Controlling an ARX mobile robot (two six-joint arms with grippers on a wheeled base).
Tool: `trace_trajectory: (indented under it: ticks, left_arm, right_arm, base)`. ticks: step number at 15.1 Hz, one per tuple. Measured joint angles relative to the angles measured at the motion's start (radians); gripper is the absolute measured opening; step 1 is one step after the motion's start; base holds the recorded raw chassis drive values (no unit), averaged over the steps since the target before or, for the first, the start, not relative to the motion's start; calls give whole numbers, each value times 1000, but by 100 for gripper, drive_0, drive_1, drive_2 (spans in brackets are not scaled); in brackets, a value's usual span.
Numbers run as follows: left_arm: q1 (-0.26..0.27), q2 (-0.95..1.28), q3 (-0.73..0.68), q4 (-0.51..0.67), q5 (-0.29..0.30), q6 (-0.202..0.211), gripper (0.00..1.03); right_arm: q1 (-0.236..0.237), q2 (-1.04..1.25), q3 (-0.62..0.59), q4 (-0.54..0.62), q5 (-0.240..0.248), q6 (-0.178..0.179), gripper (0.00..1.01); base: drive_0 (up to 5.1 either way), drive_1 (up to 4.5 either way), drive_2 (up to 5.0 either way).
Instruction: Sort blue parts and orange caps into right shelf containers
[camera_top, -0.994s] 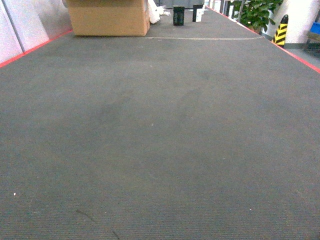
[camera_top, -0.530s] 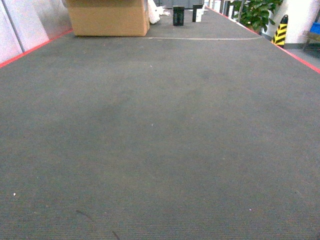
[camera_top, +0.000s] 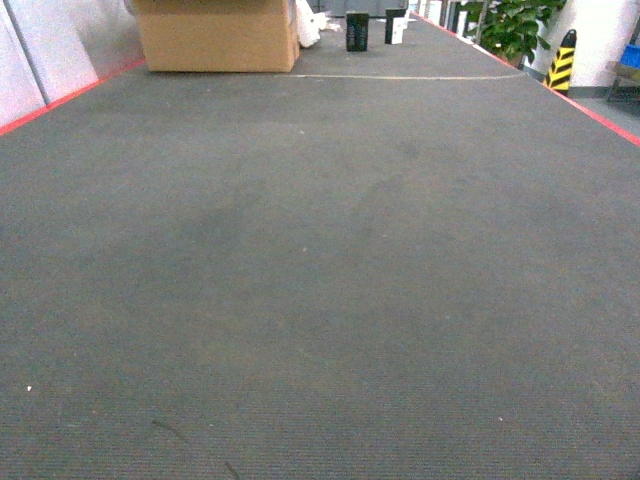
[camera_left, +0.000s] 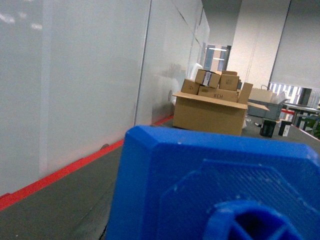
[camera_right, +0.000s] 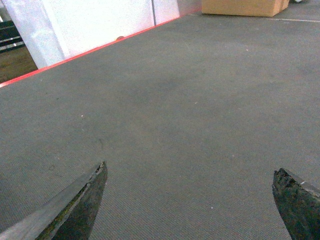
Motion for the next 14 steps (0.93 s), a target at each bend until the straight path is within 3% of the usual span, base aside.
trace_trajectory:
  ticks: [5, 6, 14]
  left_arm:
    - [0, 0, 0, 0, 0, 0, 47]
    - [0, 0, 0, 0, 0, 0, 47]
    - [0, 0, 0, 0, 0, 0, 47]
  right_arm:
    - [19, 167, 1, 163, 80, -19, 98]
    - [11, 318, 4, 284, 109, -34, 98]
    - [-13, 435, 15, 381, 125, -53, 98]
  base:
    - [0, 0, 0]
    - [0, 0, 0]
    - [0, 0, 0]
